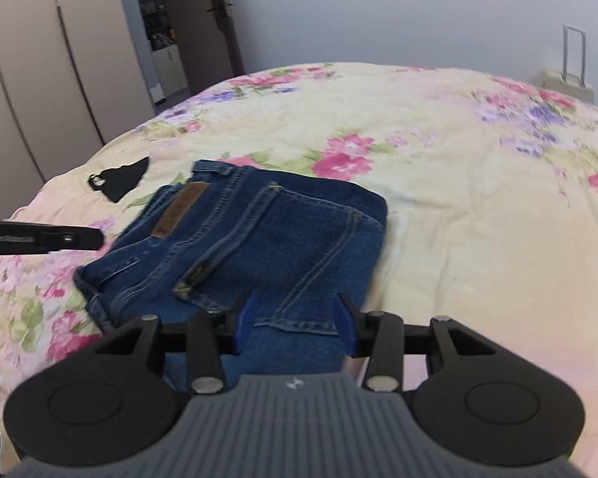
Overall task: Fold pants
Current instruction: 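Lower the folded jeans onto the duvet and open both grippers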
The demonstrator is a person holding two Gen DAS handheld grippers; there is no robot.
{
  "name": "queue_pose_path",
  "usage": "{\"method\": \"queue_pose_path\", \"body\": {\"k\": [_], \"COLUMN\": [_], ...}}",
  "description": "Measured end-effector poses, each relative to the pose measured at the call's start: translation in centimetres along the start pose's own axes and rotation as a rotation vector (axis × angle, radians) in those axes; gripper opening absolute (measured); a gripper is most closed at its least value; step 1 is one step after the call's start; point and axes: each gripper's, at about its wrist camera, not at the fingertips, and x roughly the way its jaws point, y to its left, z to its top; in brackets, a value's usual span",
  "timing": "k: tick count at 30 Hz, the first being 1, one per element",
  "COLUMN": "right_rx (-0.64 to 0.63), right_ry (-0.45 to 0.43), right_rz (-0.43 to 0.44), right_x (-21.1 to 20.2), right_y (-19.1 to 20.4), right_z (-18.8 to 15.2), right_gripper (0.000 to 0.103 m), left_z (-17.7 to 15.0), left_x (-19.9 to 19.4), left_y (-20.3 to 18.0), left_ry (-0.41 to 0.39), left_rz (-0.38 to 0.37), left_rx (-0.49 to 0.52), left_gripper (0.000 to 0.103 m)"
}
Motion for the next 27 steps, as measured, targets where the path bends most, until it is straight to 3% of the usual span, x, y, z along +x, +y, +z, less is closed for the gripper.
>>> {"method": "queue_pose_path", "body": {"k": [3, 7, 12, 16, 22, 27], "right_rx": [-0.078, -0.074, -0.083, -0.049, 0.049, 0.042], "right_ry": [0.017, 0.129, 0.182, 0.092, 0.035, 0.055], "right_rz": [0.022, 0.016, 0.021, 0.017, -0.07, -0.065], "right_x": [0.2, 3.1, 3.6, 1.9, 5.1, 9.0], "right_y": [1.9, 1.8, 1.8, 0.6, -2.5, -2.9], "right_z": [-1.5, -3.6, -3.0, -1.1, 3.7, 5.6], "right_gripper": [0.04, 0.043, 0.043, 0.042, 0.033, 0.033], "left_z": [-1.6, -2.4, -1.0, 1.9, 5.6, 6.5], "left_x": [1.5, 3.1, 1.9, 0.6, 4.1, 8.4], "left_y": [0.9, 1.4, 0.8, 0.9, -1.1, -2.0], "left_ry": [0.039, 0.091, 0.085, -0.018, -0.096, -0.058], "left_rz": [0.009, 0.005, 0.01, -0.048, -0.115, -0.061], "left_rx": [0.004, -0.01, 0.024, 0.013, -0.016, -0.054], "left_gripper": [0.02, 0.02, 0.02, 0.02, 0.02, 0.018]}}
